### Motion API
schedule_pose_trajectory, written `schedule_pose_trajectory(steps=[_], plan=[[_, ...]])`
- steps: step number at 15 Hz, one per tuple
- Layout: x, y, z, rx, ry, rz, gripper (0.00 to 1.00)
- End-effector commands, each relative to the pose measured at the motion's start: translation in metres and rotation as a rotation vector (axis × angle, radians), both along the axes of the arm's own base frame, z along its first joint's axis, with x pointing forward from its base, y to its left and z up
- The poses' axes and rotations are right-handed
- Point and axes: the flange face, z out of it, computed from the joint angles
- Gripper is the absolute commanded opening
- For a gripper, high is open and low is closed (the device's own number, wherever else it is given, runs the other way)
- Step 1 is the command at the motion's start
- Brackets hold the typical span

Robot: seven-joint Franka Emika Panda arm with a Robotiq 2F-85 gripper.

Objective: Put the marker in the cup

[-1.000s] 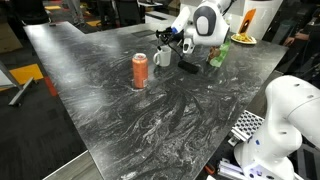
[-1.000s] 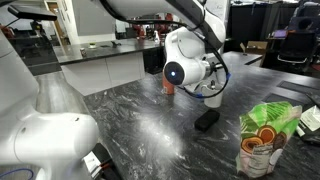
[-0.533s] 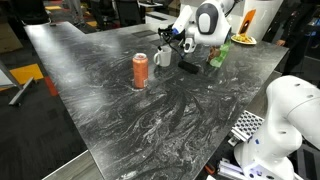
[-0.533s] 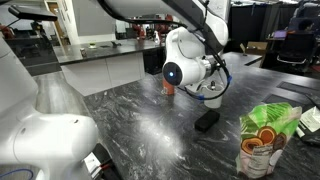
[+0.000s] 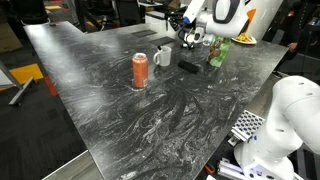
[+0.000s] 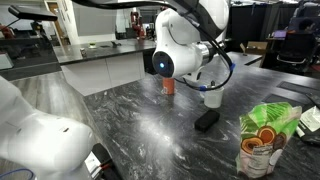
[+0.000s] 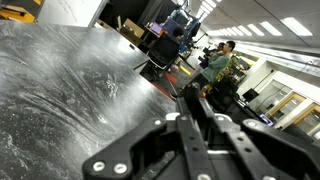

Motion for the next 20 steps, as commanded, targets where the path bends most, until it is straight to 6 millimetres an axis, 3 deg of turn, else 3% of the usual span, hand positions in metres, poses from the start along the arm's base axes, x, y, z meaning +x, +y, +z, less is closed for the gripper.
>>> schedule_pose_trajectory(steps=[1, 4, 5, 6, 9, 13, 20], plan=[[-0.021, 0.03, -0.009, 0.074, -0.038, 0.063, 0.03], [-0.031, 0.043, -0.033, 0.146, 0.004, 0.088, 0.03], [-0.035, 0.063, -0.036, 0.151, 0.005, 0.069, 0.03], [-0.04, 0.045, -0.043, 0.176, 0.023, 0.067, 0.03], [-0.047, 0.049, -0.056, 0.191, 0.046, 0.042, 0.03], [-0.054, 0.035, -0.058, 0.172, 0.077, 0.0, 0.03], [-0.039, 0.035, -0.068, 0.184, 0.083, 0.008, 0.03]])
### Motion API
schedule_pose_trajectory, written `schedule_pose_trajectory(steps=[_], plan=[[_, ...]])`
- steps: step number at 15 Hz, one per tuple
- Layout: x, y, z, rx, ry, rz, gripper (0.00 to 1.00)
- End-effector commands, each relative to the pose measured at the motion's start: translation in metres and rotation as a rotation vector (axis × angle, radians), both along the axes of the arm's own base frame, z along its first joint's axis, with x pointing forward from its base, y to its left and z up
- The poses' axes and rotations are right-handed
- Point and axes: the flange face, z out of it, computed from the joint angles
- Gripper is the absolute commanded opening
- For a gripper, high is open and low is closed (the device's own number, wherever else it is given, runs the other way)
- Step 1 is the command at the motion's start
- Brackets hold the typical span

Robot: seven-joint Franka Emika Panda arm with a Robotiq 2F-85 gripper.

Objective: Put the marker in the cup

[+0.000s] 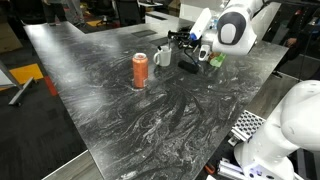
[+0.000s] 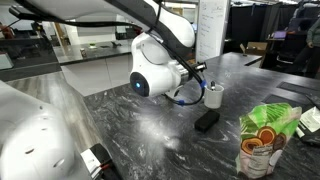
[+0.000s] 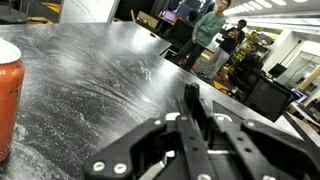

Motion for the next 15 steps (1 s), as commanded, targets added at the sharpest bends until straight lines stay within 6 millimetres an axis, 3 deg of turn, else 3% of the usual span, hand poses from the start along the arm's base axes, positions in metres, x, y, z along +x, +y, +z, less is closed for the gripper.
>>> schedule_pose_trajectory(steps=[1, 11, 12, 14, 15], plan=[[0.016, -0.003, -0.013, 0.028, 0.008, 0.006, 0.03], [0.046, -0.025, -0.016, 0.009, 0.02, -0.026, 0.03], [0.047, -0.026, -0.016, 0.013, 0.021, -0.027, 0.37], [0.05, -0.025, -0.015, 0.012, 0.023, -0.026, 0.44], [0.051, -0.025, -0.016, 0.012, 0.024, -0.025, 0.53]])
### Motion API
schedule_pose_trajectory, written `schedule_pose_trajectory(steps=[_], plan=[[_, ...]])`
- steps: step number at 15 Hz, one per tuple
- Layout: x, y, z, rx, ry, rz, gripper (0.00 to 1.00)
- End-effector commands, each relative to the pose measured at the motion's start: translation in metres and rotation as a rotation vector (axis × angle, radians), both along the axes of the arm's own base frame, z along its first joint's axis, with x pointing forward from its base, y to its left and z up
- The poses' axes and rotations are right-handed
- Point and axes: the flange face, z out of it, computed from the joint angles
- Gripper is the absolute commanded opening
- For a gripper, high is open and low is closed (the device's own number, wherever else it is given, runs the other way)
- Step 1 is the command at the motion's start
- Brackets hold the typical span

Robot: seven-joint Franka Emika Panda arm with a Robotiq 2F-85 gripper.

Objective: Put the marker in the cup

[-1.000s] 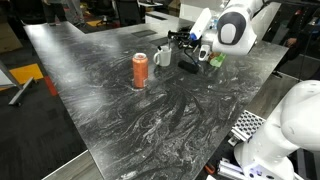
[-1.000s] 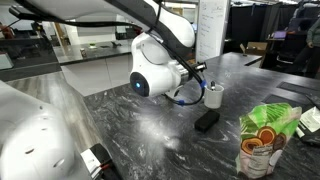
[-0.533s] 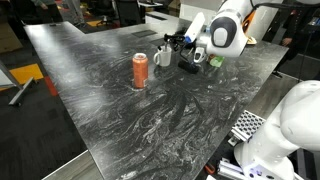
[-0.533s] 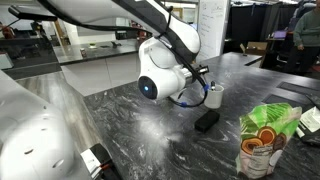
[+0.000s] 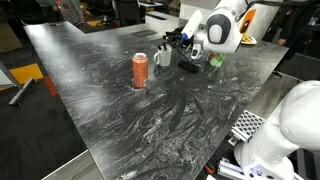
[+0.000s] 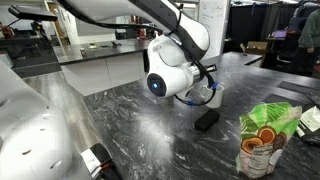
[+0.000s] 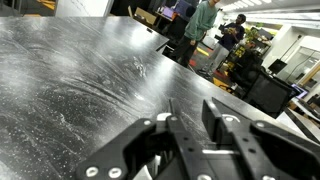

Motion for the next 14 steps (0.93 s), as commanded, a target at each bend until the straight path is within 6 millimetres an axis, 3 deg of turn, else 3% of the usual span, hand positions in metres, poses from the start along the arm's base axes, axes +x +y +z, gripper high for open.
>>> schedule_pose_trajectory(steps=[1, 6, 14], plan=[[0.01, -0.005, -0.001, 0.002, 0.016, -0.01, 0.59], [0.007, 0.011, 0.008, -0.029, 0.038, 0.01, 0.96], [-0.005, 0.079, 0.066, -0.138, 0.185, 0.047, 1.0]])
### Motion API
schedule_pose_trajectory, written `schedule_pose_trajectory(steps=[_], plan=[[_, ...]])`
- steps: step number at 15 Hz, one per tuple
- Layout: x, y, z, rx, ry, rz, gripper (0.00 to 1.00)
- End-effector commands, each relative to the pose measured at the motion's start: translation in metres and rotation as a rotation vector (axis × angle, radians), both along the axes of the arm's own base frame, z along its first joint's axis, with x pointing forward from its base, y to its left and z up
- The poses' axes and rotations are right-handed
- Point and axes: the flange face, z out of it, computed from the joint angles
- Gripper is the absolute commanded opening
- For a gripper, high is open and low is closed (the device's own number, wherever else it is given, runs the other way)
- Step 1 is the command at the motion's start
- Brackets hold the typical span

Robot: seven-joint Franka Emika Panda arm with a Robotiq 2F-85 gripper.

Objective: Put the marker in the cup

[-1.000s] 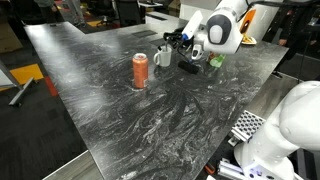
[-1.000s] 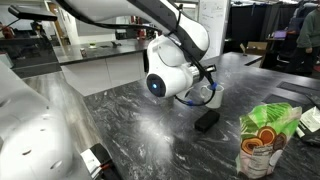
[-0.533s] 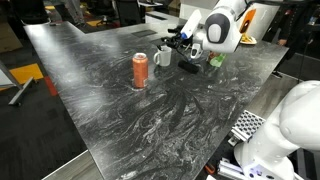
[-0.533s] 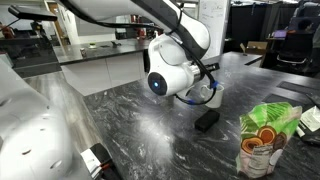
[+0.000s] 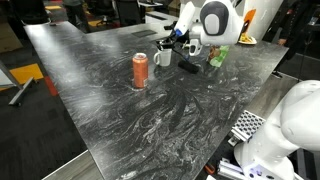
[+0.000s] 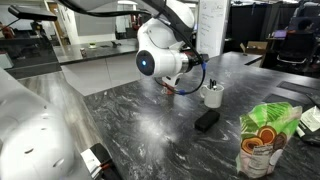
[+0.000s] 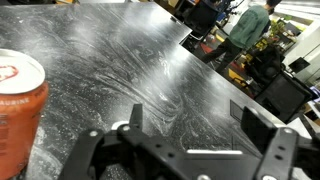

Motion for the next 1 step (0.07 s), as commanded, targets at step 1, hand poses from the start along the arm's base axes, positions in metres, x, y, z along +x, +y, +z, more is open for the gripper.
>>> schedule_pose_trajectory(steps=[1], plan=[[-0.0054, 0.0197, 0.0293, -0.071, 0.056, -0.01, 1.0]])
